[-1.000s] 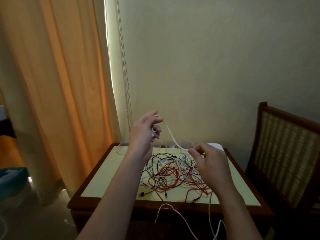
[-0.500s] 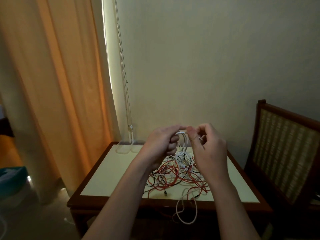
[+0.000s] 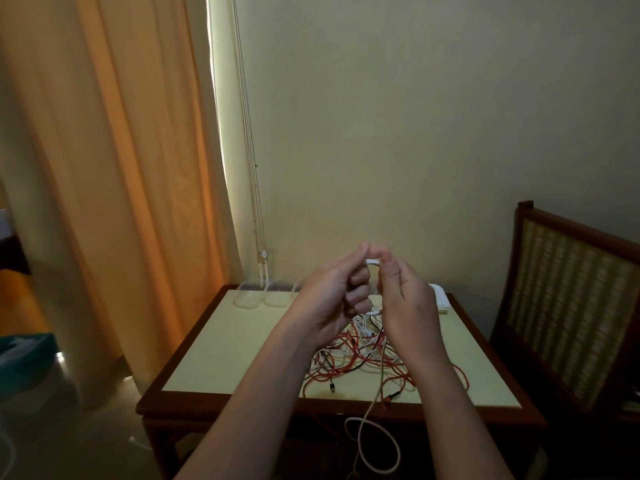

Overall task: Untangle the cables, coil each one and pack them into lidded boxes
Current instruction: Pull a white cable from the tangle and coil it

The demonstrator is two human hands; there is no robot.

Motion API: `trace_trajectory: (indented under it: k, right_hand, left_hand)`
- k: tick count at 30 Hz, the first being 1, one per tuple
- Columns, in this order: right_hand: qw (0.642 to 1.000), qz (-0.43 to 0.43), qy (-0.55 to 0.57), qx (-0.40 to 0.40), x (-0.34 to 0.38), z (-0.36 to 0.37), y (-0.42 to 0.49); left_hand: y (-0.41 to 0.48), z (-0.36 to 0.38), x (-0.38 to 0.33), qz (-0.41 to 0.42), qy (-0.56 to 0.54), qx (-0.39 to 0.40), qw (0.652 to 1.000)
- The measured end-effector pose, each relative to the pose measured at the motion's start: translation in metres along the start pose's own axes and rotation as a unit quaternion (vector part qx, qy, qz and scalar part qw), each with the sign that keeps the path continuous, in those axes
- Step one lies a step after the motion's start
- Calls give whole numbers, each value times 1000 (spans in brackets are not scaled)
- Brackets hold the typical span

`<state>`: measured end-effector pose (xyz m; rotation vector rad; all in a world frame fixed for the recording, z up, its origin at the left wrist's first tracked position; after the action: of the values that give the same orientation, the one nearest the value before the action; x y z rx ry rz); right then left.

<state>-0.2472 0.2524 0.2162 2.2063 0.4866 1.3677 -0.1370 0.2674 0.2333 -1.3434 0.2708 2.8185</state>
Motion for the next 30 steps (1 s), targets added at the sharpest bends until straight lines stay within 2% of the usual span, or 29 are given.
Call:
trace_trajectory:
  k: [3, 8, 13, 19, 24, 27, 30]
  right_hand:
    - [1000, 3, -9, -12, -1, 1, 1]
    - [1000, -3, -9, 8, 0, 3, 0]
    - [999, 31, 5, 15, -6, -4, 0]
    - [999, 41, 2, 13, -18, -19, 2]
    - [999, 51, -13, 2, -28, -29, 4]
    - [998, 35, -53, 8, -31, -28, 5]
    - [991, 25, -132, 4, -37, -22, 6]
  left_hand:
    - [1, 1, 7, 29, 17, -12, 999]
    - [2, -3, 4, 27, -33, -20, 999]
    - [-2, -13, -10, 22, -106, -41, 993]
    - [2, -45, -31, -1, -307, -70, 949]
    - [2, -64, -48, 44, -369, -127, 920]
    - [3, -71, -51, 85, -355, -168, 916]
    - [5, -71, -50, 147, -253, -201, 935]
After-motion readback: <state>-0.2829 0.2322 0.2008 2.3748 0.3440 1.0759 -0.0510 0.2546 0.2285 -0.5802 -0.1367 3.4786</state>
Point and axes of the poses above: each hand's wrist, its own y-axis towards the middle knuckle, its own z-axis out of the palm, x = y × z, the point moved 3 cm from there along y, towards the middle knuckle, and after that the axes turned 12 degrees about -y, right-handed, at the moved point
